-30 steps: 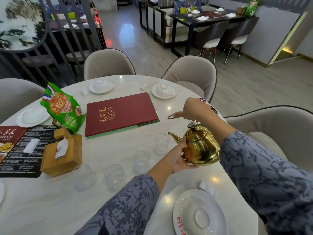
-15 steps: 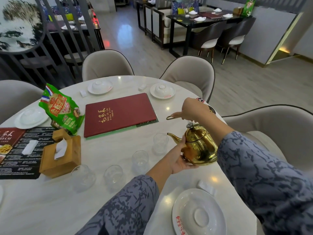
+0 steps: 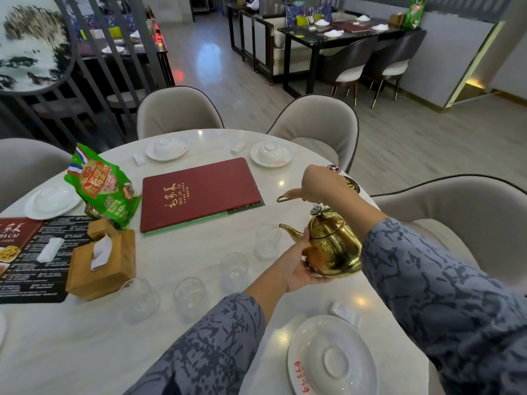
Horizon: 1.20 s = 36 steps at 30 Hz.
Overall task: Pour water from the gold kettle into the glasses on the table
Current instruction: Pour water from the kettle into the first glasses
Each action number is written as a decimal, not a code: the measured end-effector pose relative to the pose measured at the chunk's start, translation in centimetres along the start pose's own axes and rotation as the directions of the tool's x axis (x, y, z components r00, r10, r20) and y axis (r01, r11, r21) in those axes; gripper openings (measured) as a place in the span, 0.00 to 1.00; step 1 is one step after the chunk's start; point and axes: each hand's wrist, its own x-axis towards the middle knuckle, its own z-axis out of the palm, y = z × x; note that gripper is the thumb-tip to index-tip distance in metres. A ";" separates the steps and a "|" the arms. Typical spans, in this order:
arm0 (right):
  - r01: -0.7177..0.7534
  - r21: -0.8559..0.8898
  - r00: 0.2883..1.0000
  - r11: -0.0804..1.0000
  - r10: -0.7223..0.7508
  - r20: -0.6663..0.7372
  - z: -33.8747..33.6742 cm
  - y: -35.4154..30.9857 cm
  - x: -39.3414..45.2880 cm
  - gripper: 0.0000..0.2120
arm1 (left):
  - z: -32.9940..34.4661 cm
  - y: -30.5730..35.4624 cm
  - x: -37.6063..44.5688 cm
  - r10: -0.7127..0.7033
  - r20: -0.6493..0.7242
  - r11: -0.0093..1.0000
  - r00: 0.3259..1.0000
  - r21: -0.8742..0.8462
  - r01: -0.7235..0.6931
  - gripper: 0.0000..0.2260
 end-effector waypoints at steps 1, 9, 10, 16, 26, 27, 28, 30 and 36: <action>0.005 -0.006 1.000 1.000 -0.005 0.000 0.0 0.0 0.0 0.26 | 0.0 0.0 0.0 0.002 0.001 1.000 1.000 -0.001 -0.002 0.30; 0.021 -0.021 1.000 1.000 -0.021 -0.009 0.2 -0.5 -0.3 0.25 | -0.3 -0.2 0.0 0.005 -0.001 1.000 1.000 -0.018 -0.005 0.30; 0.018 -0.022 1.000 1.000 -0.018 -0.008 0.3 -0.5 -0.3 0.25 | -0.3 -0.2 0.1 0.006 -0.003 1.000 1.000 -0.020 -0.006 0.31; 0.006 -0.008 1.000 1.000 -0.006 -0.001 0.6 -0.9 -0.3 0.25 | -0.4 -0.4 0.2 0.002 -0.028 0.999 1.000 -0.033 -0.003 0.31; -0.063 0.024 0.998 0.998 0.063 -0.012 2.0 -0.9 -0.6 0.25 | -0.7 -0.9 0.3 0.009 -0.093 1.000 0.996 -0.023 -0.011 0.30; -0.074 0.030 0.997 0.997 0.075 -0.009 2.2 -0.9 -0.7 0.26 | -0.7 -1.0 0.4 0.009 -0.099 1.000 0.995 -0.022 -0.011 0.30; -0.085 0.038 0.996 0.996 0.085 -0.005 2.4 -0.8 -0.8 0.26 | -0.8 -1.1 0.4 0.011 -0.107 1.000 0.994 -0.019 -0.013 0.29; -0.107 0.067 0.994 0.992 0.108 -0.008 2.9 -0.5 -0.9 0.26 | -0.9 -1.2 0.6 0.019 -0.128 1.000 0.992 -0.005 -0.019 0.28; -0.169 0.178 0.982 0.970 0.180 -0.050 4.1 0.8 -1.9 0.27 | -1.6 -1.4 1.1 0.026 -0.179 0.998 0.984 0.061 -0.015 0.24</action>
